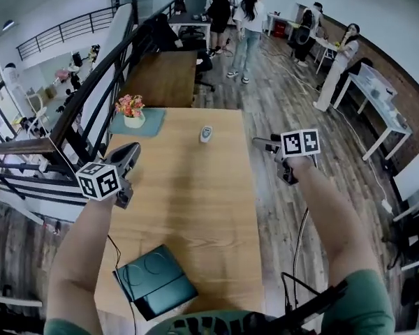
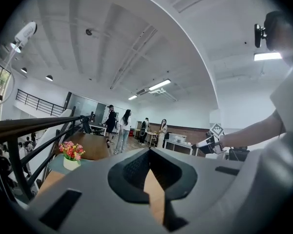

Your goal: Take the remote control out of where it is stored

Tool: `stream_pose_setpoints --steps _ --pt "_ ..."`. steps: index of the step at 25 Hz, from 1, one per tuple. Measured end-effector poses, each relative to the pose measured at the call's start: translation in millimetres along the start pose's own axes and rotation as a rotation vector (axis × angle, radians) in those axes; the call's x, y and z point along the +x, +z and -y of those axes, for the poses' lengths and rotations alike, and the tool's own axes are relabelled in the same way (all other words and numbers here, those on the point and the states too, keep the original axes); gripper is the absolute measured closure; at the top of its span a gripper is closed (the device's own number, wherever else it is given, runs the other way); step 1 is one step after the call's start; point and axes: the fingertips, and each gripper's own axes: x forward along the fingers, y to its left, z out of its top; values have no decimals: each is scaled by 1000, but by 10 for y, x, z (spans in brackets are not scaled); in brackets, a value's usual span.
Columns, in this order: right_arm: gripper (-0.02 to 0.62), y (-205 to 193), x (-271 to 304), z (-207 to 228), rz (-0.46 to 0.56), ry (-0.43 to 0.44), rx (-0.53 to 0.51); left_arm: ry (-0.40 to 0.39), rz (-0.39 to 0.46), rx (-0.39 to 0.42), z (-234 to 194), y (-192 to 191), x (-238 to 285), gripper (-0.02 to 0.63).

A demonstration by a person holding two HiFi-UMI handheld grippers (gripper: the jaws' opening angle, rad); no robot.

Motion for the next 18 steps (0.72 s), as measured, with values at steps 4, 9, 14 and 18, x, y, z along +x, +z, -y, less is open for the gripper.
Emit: stream_pose_setpoints --steps 4,9,14,18 --pt "264 -194 -476 -22 -1 3 -45 3 7 37 538 172 -159 601" --pt "333 -404 -1026 -124 21 36 -74 9 48 43 1226 365 -563 601" --pt "400 -619 -1560 -351 61 68 -62 23 67 24 1914 266 -1258 601" --pt "447 -755 -1979 -573 82 117 -57 42 87 14 2455 218 -1843 601"
